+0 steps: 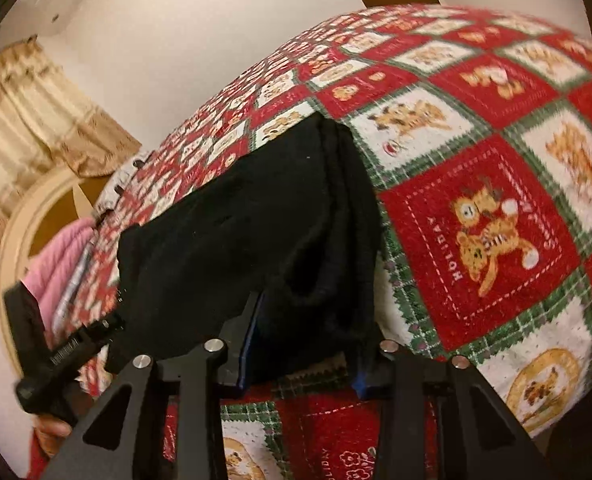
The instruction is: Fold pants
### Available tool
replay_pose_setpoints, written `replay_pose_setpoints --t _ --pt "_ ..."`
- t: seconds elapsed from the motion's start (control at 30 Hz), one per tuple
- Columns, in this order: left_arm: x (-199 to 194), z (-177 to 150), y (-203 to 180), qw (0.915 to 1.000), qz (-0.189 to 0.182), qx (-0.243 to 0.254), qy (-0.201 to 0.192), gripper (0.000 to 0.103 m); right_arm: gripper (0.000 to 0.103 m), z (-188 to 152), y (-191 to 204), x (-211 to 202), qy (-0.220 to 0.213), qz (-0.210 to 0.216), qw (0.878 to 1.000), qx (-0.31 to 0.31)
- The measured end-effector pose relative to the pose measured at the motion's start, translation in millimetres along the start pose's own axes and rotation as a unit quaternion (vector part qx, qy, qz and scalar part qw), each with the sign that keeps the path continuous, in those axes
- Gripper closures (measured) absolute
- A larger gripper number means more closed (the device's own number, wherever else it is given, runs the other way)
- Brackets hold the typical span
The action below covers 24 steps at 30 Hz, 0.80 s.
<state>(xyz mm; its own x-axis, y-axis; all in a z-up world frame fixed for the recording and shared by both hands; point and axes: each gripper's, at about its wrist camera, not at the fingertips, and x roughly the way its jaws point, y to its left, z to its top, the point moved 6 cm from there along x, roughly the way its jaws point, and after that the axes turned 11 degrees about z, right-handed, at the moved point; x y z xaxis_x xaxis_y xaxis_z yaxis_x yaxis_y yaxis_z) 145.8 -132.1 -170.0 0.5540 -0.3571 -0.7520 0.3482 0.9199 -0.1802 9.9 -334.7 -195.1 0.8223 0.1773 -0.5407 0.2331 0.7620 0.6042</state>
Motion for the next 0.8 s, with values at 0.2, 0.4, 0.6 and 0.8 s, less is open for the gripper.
replay_pose_setpoints --t 0.2,0.4,0.6,0.8 --pt "-7.0 0.3 -4.3 0.9998 -0.019 -0.008 -0.008 0.088 0.07 4.3 18.5 -4.2 0.001 -0.043 0.998 -0.049" --pt "-26.7 12.0 -2.3 0.9988 -0.026 0.002 -0.042 0.091 0.071 13.1 45.2 -16.3 -0.022 -0.049 0.994 -0.093" --pt "-41.1 19.4 11.1 0.9973 -0.034 0.003 -0.064 0.091 0.071 11.7 67.0 -20.6 -0.033 -0.042 0.992 -0.116" --pt "-23.0 10.6 20.0 0.9993 -0.023 -0.008 -0.027 0.091 0.071 5.7 63.5 -12.4 -0.025 -0.053 0.993 -0.102"
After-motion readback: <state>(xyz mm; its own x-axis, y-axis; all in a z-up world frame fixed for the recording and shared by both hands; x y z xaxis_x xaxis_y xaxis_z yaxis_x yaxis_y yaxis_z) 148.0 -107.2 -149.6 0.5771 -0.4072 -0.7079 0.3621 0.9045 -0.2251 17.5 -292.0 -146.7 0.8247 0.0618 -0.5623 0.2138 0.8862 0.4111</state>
